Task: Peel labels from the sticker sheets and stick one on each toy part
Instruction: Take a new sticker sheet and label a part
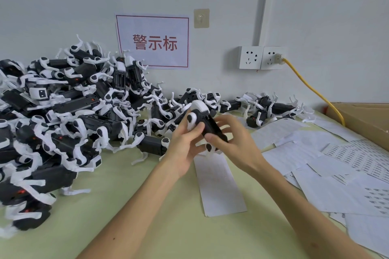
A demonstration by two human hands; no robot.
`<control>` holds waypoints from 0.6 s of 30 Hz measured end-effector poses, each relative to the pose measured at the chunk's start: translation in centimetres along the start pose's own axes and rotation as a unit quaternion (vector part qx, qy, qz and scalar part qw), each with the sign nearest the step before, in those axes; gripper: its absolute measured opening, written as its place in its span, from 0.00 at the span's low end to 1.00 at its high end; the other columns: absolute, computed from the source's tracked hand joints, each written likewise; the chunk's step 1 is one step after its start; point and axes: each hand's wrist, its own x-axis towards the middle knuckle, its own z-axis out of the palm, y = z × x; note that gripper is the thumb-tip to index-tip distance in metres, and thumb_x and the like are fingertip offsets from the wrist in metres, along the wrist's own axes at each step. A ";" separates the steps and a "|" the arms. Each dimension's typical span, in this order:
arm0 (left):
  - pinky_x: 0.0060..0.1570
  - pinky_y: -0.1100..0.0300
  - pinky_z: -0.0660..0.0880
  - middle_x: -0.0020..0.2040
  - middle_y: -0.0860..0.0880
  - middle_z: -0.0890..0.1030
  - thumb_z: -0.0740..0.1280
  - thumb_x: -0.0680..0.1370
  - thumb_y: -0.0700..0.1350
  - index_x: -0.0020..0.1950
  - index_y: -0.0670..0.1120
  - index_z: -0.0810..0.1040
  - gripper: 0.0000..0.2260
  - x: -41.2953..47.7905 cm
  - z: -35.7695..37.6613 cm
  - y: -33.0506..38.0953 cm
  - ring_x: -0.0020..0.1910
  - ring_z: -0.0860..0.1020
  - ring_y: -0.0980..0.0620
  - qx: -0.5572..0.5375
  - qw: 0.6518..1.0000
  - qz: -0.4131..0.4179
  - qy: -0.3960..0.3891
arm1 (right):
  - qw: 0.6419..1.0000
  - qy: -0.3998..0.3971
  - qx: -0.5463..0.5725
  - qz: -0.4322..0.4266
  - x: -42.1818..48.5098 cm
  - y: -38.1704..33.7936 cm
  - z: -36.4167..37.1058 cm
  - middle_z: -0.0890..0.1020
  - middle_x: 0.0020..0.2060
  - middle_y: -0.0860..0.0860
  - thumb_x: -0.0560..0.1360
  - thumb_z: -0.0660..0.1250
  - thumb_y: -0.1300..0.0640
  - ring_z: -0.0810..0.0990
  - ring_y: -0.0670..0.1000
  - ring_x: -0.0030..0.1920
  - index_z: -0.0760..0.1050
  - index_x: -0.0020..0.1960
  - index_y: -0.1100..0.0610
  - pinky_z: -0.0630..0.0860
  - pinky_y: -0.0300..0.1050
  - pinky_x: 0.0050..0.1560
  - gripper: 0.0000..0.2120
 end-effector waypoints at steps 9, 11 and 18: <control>0.34 0.60 0.79 0.56 0.47 0.84 0.64 0.84 0.49 0.70 0.48 0.73 0.15 0.3 -0.1 0.1 0.49 0.84 0.50 -0.008 0.999 0.006 0.045 | 0.996 -0.056 -0.075 0.005 -0.1 0.4 0.0 0.80 0.50 0.39 0.70 0.78 0.42 0.80 0.40 0.41 0.71 0.64 0.47 0.74 0.35 0.42 0.28; 0.35 0.61 0.78 0.54 0.47 0.85 0.62 0.84 0.54 0.70 0.49 0.72 0.16 0.3 -0.2 0.2 0.45 0.83 0.52 0.006 0.999 -0.007 0.032 | 0.997 -0.034 -0.073 0.008 -0.2 0.4 0.3 0.81 0.47 0.41 0.68 0.74 0.37 0.80 0.41 0.41 0.72 0.63 0.48 0.73 0.34 0.41 0.28; 0.46 0.55 0.78 0.60 0.47 0.85 0.63 0.83 0.51 0.72 0.60 0.72 0.17 0.0 -0.2 0.5 0.50 0.84 0.48 0.038 0.999 -0.034 0.018 | 0.994 0.098 0.021 0.046 0.5 0.4 -0.3 0.83 0.41 0.47 0.67 0.67 0.36 0.85 0.48 0.37 0.72 0.57 0.45 0.82 0.59 0.46 0.23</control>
